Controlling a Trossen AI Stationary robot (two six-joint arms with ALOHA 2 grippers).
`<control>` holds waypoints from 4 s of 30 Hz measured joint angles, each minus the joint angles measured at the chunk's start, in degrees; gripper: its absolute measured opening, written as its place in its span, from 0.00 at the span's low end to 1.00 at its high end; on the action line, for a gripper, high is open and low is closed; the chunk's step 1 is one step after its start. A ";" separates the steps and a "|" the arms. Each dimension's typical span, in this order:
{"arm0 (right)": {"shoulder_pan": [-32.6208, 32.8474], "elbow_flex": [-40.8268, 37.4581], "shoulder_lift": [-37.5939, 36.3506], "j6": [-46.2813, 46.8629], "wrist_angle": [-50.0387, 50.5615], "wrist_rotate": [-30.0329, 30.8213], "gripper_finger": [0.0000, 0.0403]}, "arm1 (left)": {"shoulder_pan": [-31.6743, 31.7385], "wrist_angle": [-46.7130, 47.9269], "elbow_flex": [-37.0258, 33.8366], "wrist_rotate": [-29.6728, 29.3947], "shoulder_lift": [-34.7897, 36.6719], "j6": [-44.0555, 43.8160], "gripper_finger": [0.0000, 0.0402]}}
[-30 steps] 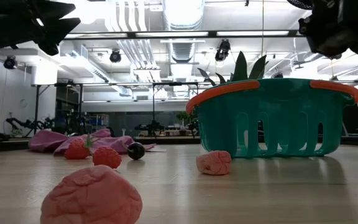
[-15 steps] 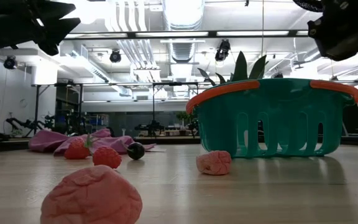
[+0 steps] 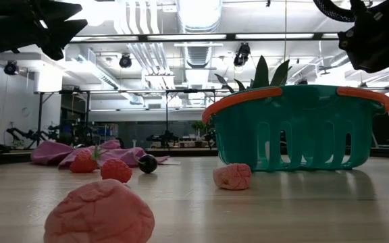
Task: Pick and placing Produce into tupperware
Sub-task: Put the lemon into the green basket
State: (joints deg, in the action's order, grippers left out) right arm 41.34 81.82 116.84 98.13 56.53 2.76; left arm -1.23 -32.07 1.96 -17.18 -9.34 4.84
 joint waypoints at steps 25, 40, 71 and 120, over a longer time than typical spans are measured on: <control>0.00 0.00 -0.02 0.39 -0.50 0.22 0.50 | 0.02 -0.01 0.00 -0.01 0.00 0.02 0.49; -0.02 0.11 -0.04 0.26 -1.54 -0.22 0.49 | 0.02 0.01 0.00 0.02 0.00 0.02 0.49; 0.02 8.72 -7.02 -21.50 -1.65 20.43 0.48 | 0.02 -0.05 0.00 -0.01 -0.08 0.01 0.49; 3.30 8.76 -17.79 -98.33 -55.24 24.10 0.48 | 0.02 0.06 -0.09 -0.01 -0.39 0.02 0.49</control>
State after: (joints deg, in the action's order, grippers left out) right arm 44.64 90.59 99.04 -0.21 1.29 26.87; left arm -1.22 -32.01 1.87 -17.19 -9.73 4.86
